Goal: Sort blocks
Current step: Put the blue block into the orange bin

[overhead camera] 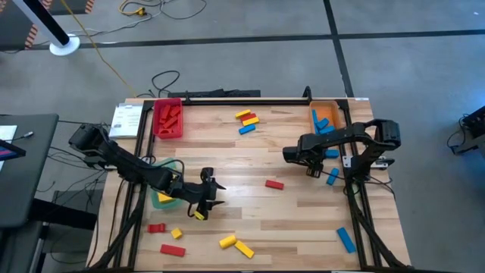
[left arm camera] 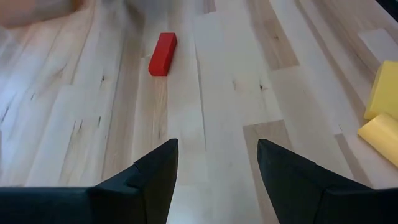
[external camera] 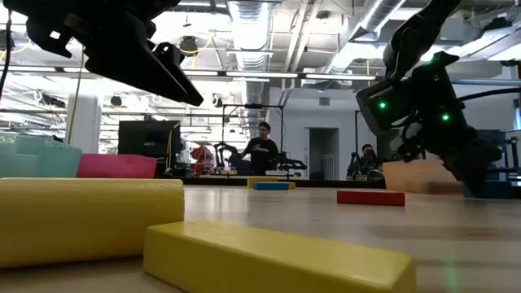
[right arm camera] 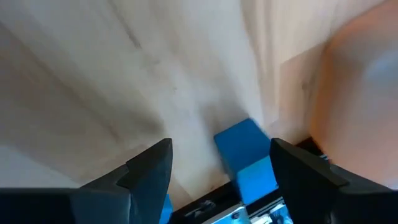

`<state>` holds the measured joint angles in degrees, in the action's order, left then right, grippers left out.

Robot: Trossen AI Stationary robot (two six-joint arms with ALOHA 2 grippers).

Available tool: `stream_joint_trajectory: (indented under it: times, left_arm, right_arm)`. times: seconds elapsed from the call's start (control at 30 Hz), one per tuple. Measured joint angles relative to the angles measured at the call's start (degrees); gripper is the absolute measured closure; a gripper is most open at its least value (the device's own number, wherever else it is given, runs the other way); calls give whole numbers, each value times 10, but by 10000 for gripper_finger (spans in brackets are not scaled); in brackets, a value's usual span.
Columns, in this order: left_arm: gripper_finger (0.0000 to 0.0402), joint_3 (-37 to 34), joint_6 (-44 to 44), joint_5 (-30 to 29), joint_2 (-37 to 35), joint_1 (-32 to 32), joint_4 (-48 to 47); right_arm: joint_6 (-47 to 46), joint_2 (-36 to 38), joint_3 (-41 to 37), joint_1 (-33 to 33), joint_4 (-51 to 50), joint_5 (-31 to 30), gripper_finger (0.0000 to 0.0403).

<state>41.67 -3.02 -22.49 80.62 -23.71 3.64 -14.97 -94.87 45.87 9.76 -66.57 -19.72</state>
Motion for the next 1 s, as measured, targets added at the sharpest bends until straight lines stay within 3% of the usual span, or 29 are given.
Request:
stream_joint_trajectory:
  times: [0.27,1.0]
  left_arm:
    - [187,0,2,1,0,6,0]
    - [187,0,18,13,0,6,-2]
  right_arm:
    - [-19,0,0,0,-6,-40,117]
    - [-43,0,-36,86,-19,-16,117]
